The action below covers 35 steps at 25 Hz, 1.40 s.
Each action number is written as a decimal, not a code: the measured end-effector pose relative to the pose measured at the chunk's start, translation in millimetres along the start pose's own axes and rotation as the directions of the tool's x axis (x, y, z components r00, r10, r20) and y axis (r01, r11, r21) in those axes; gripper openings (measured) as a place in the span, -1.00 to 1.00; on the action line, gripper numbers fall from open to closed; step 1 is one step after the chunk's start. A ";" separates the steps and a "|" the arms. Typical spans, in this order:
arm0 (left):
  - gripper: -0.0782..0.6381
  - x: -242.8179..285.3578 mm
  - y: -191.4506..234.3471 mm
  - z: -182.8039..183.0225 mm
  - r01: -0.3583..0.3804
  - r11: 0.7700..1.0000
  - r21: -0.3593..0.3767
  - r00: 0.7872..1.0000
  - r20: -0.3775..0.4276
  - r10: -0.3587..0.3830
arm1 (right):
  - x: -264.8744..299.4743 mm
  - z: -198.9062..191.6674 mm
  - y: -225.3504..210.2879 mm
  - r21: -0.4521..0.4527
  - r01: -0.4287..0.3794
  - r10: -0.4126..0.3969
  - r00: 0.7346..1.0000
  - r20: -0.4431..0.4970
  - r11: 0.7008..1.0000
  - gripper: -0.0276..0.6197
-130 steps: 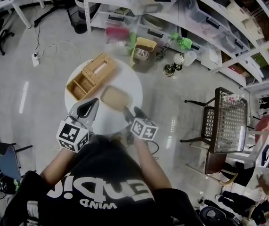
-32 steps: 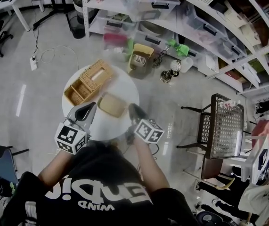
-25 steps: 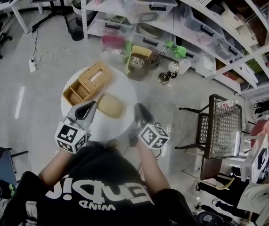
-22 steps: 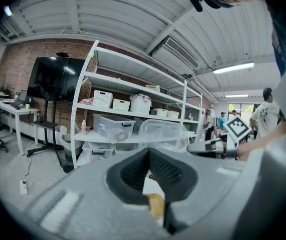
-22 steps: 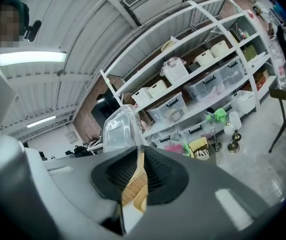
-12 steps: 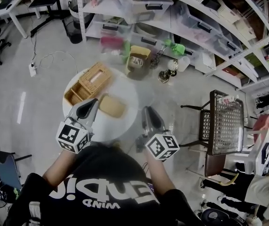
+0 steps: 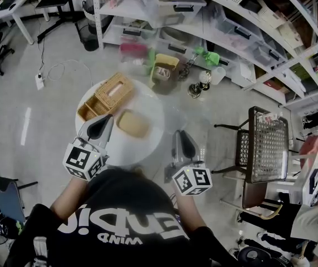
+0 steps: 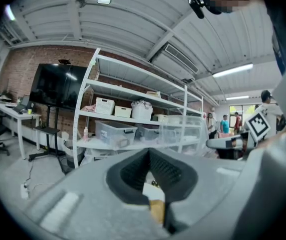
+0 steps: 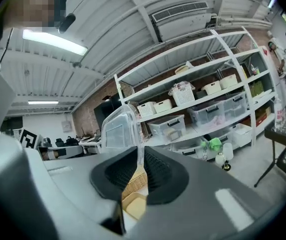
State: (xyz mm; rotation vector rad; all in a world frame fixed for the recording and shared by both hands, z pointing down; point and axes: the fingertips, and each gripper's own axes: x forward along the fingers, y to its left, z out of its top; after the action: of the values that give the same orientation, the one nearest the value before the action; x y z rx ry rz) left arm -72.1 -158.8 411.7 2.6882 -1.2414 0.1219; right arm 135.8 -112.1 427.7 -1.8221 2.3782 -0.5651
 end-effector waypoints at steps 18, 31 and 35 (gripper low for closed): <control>-0.78 2.5 -4.4 -16.9 -0.003 1.000 0.001 1.000 -0.018 0.003 | -5.2 -16.9 -17.5 -0.070 0.066 -0.065 0.998 0.011 0.995 -0.79; -0.78 5.8 -1.3 -20.6 -0.015 1.000 -0.016 1.000 -0.019 0.015 | -2.6 -28.5 -21.9 -0.076 0.071 -0.072 0.997 -0.015 0.995 -0.79; -0.78 6.5 -1.4 -20.0 -0.014 1.000 -0.019 1.000 -0.021 0.013 | -1.7 -31.4 -22.1 -0.075 0.069 -0.071 0.997 -0.025 0.995 -0.79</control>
State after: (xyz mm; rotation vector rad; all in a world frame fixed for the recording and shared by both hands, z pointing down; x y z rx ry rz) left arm -66.8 -158.9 432.1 2.6560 -1.2488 0.1388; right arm 147.2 -108.0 464.2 -1.9476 2.3918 -0.5193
